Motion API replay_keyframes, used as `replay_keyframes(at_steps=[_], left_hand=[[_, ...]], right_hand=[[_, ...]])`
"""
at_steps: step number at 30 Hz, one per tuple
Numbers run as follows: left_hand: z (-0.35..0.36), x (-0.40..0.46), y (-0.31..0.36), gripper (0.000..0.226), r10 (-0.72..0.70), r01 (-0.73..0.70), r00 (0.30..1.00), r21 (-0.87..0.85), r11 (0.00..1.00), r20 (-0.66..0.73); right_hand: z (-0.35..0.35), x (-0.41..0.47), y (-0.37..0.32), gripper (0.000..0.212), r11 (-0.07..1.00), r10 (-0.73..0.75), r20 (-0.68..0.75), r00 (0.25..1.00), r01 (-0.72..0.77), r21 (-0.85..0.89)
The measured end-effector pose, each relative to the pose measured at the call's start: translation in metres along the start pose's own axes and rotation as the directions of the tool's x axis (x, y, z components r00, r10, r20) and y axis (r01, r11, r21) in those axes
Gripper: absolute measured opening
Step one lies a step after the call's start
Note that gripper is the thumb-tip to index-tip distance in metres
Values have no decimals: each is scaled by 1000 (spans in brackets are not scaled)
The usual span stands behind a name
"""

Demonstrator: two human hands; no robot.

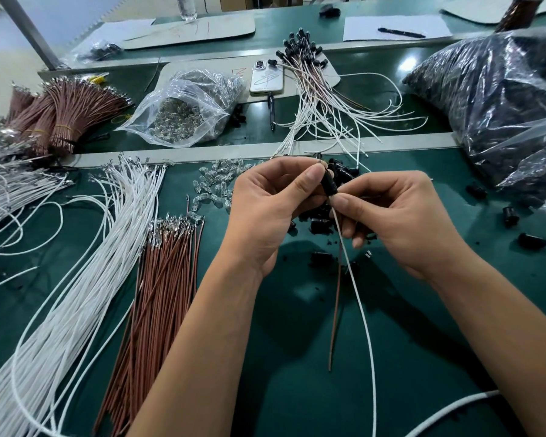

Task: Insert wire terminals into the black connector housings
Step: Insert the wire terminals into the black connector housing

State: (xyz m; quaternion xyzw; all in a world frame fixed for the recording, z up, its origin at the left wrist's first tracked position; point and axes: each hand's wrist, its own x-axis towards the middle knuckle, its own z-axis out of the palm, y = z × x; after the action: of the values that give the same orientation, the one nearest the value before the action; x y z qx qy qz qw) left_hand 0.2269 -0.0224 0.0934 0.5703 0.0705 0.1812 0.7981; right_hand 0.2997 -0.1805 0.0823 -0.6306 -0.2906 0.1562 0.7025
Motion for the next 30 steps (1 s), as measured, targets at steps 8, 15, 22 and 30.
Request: replay_keyframes(at_steps=[8,15,22,30], left_hand=[[0,0,0,7,1,-1,1000,-18,1000,3],[0,0,0,13,-8,8,1000,-67,998,1],[1,1,-1,5,1,-3,1000,-77,997,-16],[3,1,-2,10,63,-62,998,28,998,-22]], right_hand=[[1,1,2,1,999,-36,-38,999,36,-7],[3,0,3,8,994,-99,-100,990,95,-46],[3,0,4,8,992,-97,-76,992,91,-84],[-4,0,3,6,968,-130,14,991,130,-213]])
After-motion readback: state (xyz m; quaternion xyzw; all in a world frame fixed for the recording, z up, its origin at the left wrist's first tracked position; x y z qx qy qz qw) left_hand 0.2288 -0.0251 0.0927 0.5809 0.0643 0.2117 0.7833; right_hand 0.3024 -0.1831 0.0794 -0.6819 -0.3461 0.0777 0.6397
